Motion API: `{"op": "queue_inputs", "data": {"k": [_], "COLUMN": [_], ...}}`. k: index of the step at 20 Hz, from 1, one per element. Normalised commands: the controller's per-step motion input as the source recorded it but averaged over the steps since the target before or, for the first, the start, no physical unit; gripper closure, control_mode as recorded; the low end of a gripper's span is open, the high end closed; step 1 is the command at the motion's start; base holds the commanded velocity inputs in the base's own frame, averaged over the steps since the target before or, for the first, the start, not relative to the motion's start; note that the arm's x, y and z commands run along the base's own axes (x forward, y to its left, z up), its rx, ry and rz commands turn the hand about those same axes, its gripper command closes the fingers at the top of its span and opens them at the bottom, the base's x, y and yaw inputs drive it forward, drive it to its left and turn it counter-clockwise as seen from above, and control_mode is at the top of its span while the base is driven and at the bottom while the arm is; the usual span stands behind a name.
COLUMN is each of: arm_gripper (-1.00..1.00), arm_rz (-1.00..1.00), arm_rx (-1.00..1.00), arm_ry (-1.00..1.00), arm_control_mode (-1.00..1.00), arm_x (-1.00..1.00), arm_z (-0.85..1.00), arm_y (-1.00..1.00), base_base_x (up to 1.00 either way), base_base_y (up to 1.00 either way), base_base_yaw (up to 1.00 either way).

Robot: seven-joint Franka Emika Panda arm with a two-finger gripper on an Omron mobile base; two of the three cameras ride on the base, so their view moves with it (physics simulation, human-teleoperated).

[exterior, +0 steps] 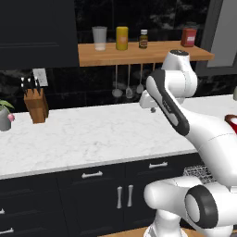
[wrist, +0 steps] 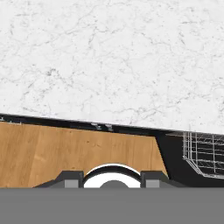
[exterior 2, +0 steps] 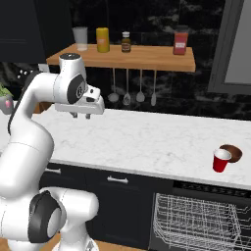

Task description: Pick up the cup and bowl from the counter, place them in the dishwasher, and close the dishwasher door.

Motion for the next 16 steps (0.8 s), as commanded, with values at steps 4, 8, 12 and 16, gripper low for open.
{"op": "queue_inputs", "data": {"k": [4,8,12,16], "arm_gripper": [-1.0,-1.0,-1.0,-1.0], "arm_rz": [0.0,-0.12,-0.19,-0.05], "arm_rx": [0.0,0.0,0.0,0.0], "arm_ry": [-0.01,-0.06,-0.03,0.0], "arm_control_mode": [-1.0,-1.0,-1.0,1.0], "arm_x": [0.0,-0.26,-0.28,-0.04], "arm_z": [0.0,-0.05,-0.13,-0.02], "arm_y": [0.0,-0.05,-0.07,-0.01], "base_base_x": [0.0,0.0,0.0,-0.01], "base_base_y": [0.0,0.0,0.0,0.0], "base_base_yaw": [0.0,0.0,0.0,-0.07]}}
